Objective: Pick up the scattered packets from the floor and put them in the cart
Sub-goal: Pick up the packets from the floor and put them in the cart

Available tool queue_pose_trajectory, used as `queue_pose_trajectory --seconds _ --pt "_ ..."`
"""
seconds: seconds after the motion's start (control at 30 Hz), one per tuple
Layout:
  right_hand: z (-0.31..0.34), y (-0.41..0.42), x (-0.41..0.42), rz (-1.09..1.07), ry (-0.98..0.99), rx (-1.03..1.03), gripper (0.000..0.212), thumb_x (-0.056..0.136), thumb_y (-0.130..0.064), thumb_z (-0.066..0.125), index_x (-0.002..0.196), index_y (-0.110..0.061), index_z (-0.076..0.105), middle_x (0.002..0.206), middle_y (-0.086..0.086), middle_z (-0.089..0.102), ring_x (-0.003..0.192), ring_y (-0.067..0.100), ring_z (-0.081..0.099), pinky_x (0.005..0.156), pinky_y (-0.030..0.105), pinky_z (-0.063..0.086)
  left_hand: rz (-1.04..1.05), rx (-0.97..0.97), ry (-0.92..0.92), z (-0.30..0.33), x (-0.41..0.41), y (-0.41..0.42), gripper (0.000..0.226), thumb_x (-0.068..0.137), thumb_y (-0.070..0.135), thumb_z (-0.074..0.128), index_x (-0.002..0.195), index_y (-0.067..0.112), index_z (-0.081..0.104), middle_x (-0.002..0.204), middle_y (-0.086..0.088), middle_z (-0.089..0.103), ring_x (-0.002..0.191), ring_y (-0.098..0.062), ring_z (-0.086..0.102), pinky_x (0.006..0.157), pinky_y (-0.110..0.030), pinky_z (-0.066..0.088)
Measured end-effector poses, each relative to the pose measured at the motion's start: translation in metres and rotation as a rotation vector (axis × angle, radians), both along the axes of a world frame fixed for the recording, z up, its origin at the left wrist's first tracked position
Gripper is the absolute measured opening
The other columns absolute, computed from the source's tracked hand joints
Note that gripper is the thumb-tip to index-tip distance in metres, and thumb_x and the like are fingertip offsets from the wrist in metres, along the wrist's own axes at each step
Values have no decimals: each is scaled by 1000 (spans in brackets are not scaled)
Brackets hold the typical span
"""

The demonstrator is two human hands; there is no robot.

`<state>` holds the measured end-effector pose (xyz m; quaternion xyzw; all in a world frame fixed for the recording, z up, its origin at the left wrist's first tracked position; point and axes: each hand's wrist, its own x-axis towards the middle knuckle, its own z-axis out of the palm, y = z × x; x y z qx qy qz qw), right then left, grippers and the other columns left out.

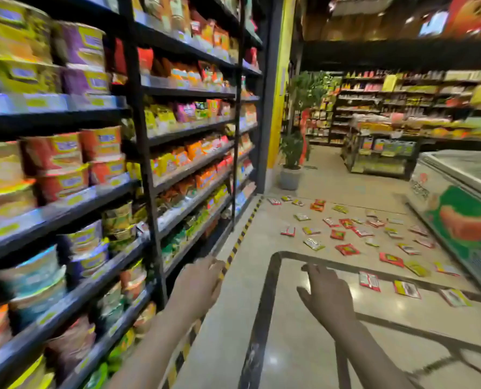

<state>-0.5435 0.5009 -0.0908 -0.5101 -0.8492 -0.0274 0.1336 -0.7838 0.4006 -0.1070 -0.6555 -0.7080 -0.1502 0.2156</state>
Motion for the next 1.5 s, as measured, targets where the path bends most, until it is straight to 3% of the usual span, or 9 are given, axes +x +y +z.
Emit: queue_pose_trajectory --seconds 0.17,0.33,0.6,0.87,1.03,1.17,1.33,1.5 --pt "-23 98 16 -144 19 -65 46 93 -39 49 135 -24 39 130 -2 52 117 20 51 87 31 44 -118 -50 -5 -24 3 124 39 56 28 84 93 23 71 85 7 69 71 -12 68 52 -23 52" --pt "-36 207 1 -256 44 -152 44 93 -38 49 133 -23 40 126 -1 53 117 19 51 88 30 43 -181 -106 -44 -37 -25 256 42 50 30 87 89 25 71 78 10 66 63 -7 65 45 -20 48" --pt "-51 384 -31 -338 64 -231 44 92 -40 47 132 -24 41 124 -2 52 116 18 51 86 29 43 -260 -165 -92 -55 -54 453 44 48 25 89 87 21 70 78 6 66 60 -12 65 42 -23 47" --pt "-94 596 -42 -360 84 -283 40 90 -38 51 126 -22 45 123 -3 55 112 17 54 81 29 46 -217 -289 -174 -98 -59 664 37 54 22 85 87 21 68 77 5 65 59 -13 64 40 -25 47" --pt "-105 738 -51 -346 36 -325 40 91 -39 49 126 -20 44 124 0 54 118 20 50 86 31 44 -184 -371 -342 -104 -58 800 24 82 18 65 105 14 66 100 -4 65 86 -26 66 64 -35 52" --pt "-117 829 -59 -349 41 -403 37 91 -35 51 122 -17 46 120 3 55 115 23 50 85 32 44 -159 -438 -347 -114 -63 888 32 94 26 47 125 19 53 122 0 56 108 -19 56 84 -31 46" --pt "-144 941 -77 -346 33 -449 33 90 -35 50 119 -19 49 114 2 57 109 24 54 81 32 46 -113 -496 -366 -146 -84 999 37 97 30 40 133 23 45 132 5 49 116 -13 50 88 -24 43" --pt "-177 1066 -107 -354 0 -510 41 90 -34 50 129 -21 45 124 1 55 117 23 51 86 32 44 -90 -548 -405 -181 -114 1127 39 97 28 43 135 21 45 133 2 49 115 -15 52 87 -25 44"
